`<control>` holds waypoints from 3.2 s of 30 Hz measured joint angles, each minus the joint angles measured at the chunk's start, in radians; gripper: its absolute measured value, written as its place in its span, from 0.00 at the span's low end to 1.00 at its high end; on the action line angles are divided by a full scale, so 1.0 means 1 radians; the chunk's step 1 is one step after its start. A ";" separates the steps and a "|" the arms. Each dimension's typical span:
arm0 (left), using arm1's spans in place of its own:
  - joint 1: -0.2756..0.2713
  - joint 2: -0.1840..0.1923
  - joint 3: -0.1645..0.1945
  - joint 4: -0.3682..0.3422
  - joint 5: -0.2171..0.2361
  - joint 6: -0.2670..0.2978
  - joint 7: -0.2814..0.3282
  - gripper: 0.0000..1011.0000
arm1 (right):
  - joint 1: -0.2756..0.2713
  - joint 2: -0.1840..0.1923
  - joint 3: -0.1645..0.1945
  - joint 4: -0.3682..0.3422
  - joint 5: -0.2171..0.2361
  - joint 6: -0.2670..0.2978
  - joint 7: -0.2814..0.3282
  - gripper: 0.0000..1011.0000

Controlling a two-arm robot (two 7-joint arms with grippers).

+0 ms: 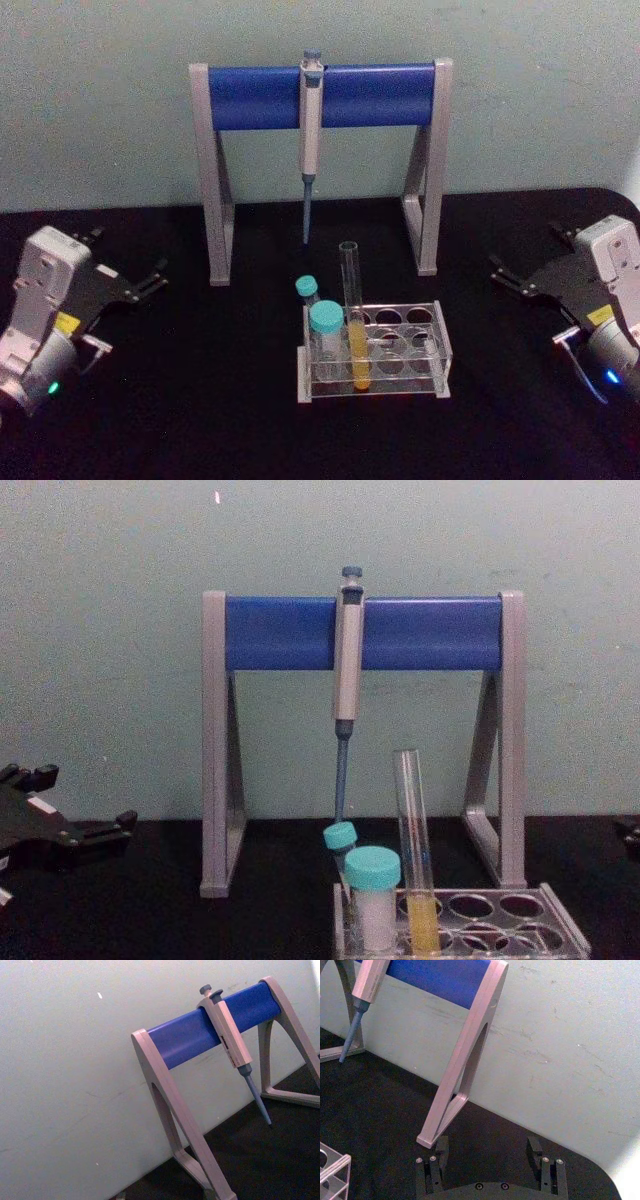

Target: Pick up the test tube from the test tube rack, shake it, then place it back into the test tube rack.

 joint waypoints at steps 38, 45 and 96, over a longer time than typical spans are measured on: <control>0.000 0.000 0.000 0.000 0.000 0.000 0.000 0.99 | 0.000 0.000 0.000 0.000 0.000 0.000 0.000 0.99; 0.000 0.000 0.000 0.000 0.000 0.000 0.000 0.99 | 0.000 0.000 0.000 0.000 0.000 0.000 0.000 0.99; 0.000 0.000 0.000 0.000 0.000 0.000 0.000 0.99 | -0.035 -0.003 0.026 -0.036 -0.006 0.011 0.016 0.99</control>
